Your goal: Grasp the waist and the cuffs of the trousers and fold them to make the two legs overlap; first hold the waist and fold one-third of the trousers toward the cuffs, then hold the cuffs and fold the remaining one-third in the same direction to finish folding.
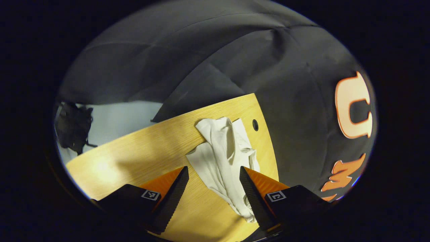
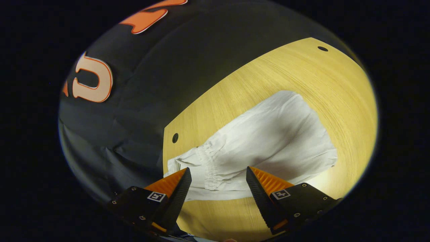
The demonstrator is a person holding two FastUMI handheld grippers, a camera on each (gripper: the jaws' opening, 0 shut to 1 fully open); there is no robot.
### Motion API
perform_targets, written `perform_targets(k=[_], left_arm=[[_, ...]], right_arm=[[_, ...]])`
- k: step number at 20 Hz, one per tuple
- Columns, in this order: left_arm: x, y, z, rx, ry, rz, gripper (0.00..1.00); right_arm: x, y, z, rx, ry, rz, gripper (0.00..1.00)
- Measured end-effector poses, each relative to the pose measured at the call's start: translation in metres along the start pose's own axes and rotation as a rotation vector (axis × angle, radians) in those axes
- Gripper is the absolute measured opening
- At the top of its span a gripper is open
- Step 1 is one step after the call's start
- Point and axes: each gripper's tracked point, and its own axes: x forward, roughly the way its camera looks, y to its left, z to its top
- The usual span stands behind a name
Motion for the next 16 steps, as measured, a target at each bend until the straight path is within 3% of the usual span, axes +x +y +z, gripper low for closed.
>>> perform_targets(k=[7, 15, 16], left_arm=[[0.040, 0.013, -0.003, -0.049, 0.019, 0.071, 0.99], [0.069, -0.014, 0.004, -0.094, 0.011, 0.009, 0.96], [0.075, -0.019, 0.005, -0.088, 0.014, 0.002, 0.99]], right_arm=[[-0.014, -0.044, 0.035, 0.053, -0.042, -0.050, 0.98], [-0.016, -0.067, 0.045, 0.085, -0.042, -0.066, 0.98], [-0.016, -0.068, 0.046, 0.091, -0.043, -0.066, 0.98]])
